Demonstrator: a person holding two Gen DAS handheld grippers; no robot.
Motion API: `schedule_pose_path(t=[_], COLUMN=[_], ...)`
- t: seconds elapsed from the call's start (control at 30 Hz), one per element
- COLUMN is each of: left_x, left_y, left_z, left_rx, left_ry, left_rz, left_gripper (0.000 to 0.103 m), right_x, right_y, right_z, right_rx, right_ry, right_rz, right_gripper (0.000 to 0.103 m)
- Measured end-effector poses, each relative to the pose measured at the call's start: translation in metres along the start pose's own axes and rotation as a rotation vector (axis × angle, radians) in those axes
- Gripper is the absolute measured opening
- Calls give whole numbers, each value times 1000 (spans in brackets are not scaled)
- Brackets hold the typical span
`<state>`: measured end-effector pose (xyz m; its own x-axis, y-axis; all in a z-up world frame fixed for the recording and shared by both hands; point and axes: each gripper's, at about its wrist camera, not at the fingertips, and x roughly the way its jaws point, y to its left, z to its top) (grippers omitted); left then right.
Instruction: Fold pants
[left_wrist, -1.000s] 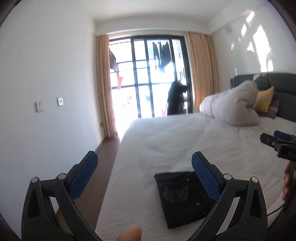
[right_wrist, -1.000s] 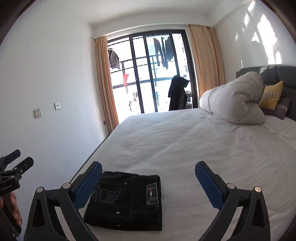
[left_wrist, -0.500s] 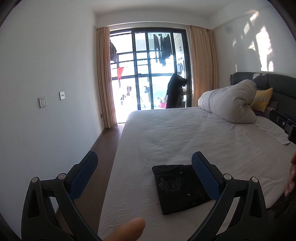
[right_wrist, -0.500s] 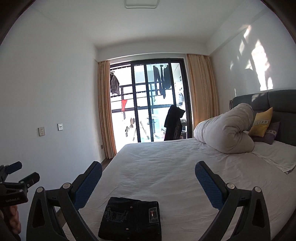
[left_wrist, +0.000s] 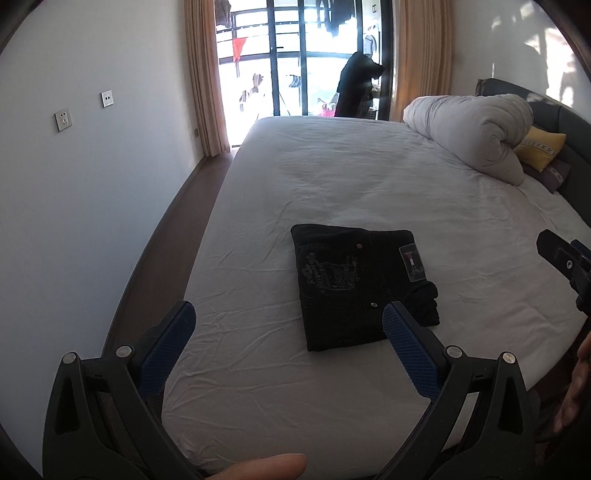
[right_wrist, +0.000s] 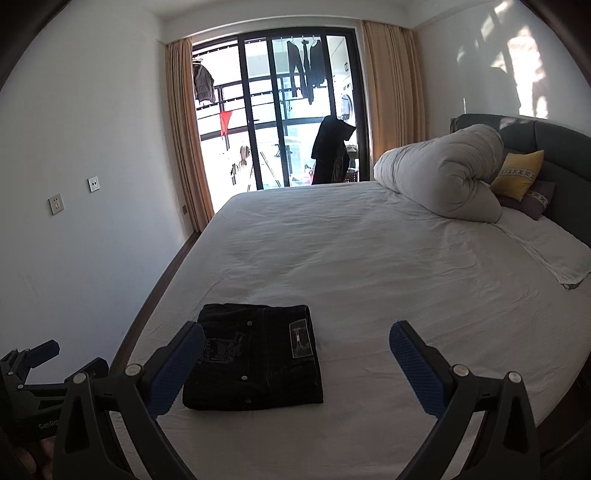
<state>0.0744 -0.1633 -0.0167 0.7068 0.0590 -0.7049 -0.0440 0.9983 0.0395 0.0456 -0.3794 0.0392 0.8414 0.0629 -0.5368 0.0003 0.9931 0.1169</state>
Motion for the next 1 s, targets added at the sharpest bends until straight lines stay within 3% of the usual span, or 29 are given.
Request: schedule_pose_path(t=[0.13,0.47,1.0], left_x=[16,45,46], left_y=[-1,5,5], left_z=[-5,-9,-15], left_rx=[0,-16,-28], left_ry=[33,93,115], left_rz=[-3,-14,-16], left_gripper=[103,103,103], right_x=[14,27,37], right_y=[3,15,24], right_z=[-10,-21,-30], right_rx=[-4,-30,-53], right_ry=[69,144,201], right_rz=[-7,3,21], right_gripper=[103,103,103])
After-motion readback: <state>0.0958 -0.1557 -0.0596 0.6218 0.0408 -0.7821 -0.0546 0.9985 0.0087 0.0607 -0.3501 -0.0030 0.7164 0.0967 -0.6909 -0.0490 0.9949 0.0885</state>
